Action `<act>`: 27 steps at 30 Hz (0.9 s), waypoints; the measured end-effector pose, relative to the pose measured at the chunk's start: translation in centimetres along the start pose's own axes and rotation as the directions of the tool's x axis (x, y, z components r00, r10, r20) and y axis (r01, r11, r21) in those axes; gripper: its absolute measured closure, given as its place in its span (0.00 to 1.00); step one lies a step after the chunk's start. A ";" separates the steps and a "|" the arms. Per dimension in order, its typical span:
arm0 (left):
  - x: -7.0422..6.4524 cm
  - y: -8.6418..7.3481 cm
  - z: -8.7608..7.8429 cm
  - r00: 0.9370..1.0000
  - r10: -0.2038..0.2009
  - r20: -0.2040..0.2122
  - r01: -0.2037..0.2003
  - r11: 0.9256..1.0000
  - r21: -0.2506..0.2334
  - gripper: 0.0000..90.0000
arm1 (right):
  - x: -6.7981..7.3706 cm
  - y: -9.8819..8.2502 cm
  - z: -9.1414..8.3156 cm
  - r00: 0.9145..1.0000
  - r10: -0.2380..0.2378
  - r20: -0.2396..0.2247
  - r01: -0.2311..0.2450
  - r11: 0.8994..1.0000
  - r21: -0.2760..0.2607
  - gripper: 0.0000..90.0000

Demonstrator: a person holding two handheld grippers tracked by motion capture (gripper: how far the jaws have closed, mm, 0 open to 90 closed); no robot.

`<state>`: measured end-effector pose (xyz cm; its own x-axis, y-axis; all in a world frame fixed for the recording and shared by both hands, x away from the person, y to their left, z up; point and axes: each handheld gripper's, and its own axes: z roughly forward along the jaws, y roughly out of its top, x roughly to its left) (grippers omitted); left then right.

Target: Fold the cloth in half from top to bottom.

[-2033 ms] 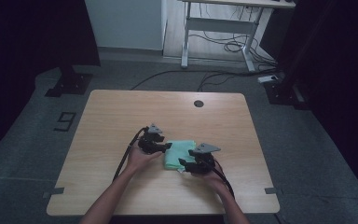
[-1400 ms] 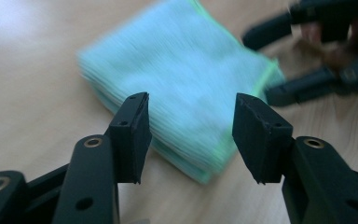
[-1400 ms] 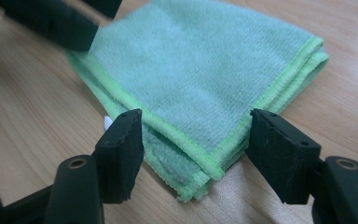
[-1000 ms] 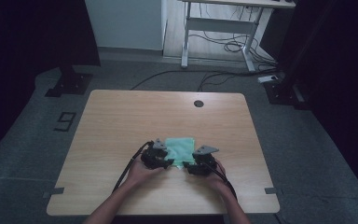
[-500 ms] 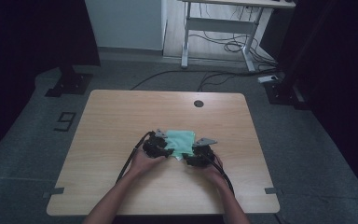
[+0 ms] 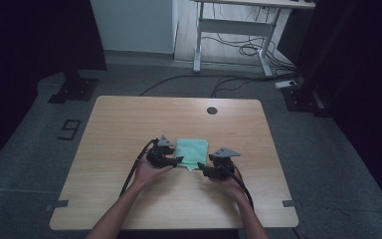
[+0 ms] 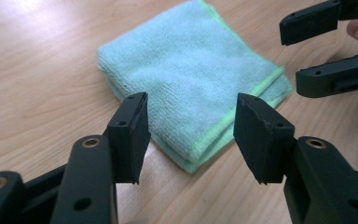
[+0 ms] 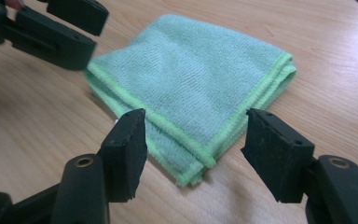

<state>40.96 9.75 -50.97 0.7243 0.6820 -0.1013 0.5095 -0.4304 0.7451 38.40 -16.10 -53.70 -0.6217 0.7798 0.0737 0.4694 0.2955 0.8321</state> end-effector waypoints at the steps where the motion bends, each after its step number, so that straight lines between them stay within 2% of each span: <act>1: -0.1 -0.1 -0.3 1.000 0.000 -0.002 0.000 1.000 -0.006 0.50 | 0.0 -0.1 -0.3 1.000 0.001 -0.002 -0.001 1.000 -0.004 0.43; 13: -1.3 -1.6 -4.0 1.000 0.002 0.010 -0.001 0.997 -0.074 0.47 | 0.1 -1.3 -3.2 1.000 0.007 -0.019 -0.008 0.998 -0.070 0.42; 16: -1.7 -2.3 -4.7 0.999 0.029 -0.022 -0.031 0.997 -0.073 0.47 | 0.2 -1.5 -3.8 1.000 0.006 -0.023 -0.007 0.996 -0.086 0.42; 24: -1.5 -3.9 -6.1 0.999 0.009 -0.033 -0.012 0.997 -0.072 0.47 | 0.9 -2.3 -5.2 1.000 -0.006 -0.029 0.003 0.994 -0.110 0.42; 27: -1.5 -4.6 -6.6 1.000 -0.002 -0.031 0.000 0.997 -0.083 0.47 | 1.0 -2.7 -5.6 1.000 -0.010 -0.027 0.007 0.995 -0.101 0.42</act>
<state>34.45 14.61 -49.84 0.7084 0.7010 -0.0826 0.4691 -0.3802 0.7971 32.99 -19.27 -52.81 -0.6429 0.7617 0.0801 0.3992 0.2440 0.8838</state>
